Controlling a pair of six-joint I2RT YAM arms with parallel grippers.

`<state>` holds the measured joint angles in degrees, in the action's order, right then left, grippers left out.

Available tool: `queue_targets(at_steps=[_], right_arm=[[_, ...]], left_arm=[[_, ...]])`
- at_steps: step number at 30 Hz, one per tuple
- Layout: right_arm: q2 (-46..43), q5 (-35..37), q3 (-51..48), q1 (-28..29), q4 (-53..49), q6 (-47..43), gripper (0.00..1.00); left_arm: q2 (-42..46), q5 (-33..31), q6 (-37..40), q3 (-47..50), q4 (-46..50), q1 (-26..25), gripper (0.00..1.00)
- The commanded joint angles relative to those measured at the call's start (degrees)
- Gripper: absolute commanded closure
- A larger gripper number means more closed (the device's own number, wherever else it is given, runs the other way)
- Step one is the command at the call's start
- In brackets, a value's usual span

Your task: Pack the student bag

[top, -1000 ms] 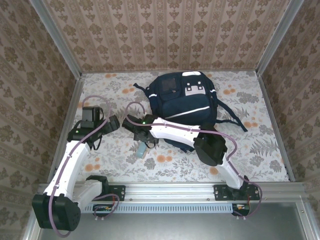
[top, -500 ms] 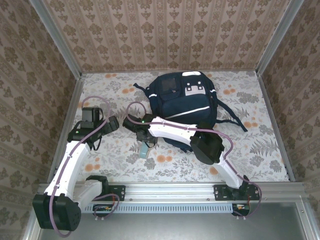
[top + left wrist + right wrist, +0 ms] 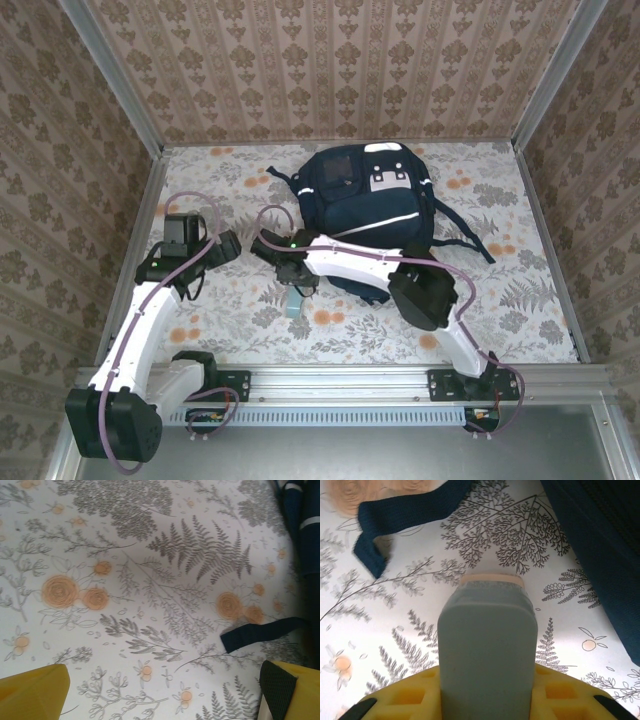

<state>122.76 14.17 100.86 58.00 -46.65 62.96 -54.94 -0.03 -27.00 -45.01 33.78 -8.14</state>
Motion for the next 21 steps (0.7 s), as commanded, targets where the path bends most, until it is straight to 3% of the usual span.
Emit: queue_targets(at_steps=[1,11,16,21], right_arm=[[-10.56,-1.98,-4.23,-0.42,9.01,-6.63,0.77],[-34.53,-0.41,-23.18,-4.52,20.21,-15.3,0.8],[-47.17,3.43,-31.98,-9.46,17.94,-16.14,0.81],[-59.47,5.05,-38.1,-16.72,11.16,-15.09,0.8]], left_arm=[[0.5,5.24,1.09,-0.75,-1.16,0.33,0.0],[-5.63,11.49,-1.92,-6.17,-0.35,-3.2,0.0],[-10.55,9.24,-0.28,-9.97,-1.72,-12.32,0.0],[-17.23,6.6,4.85,-15.65,-5.38,-25.74,0.0]])
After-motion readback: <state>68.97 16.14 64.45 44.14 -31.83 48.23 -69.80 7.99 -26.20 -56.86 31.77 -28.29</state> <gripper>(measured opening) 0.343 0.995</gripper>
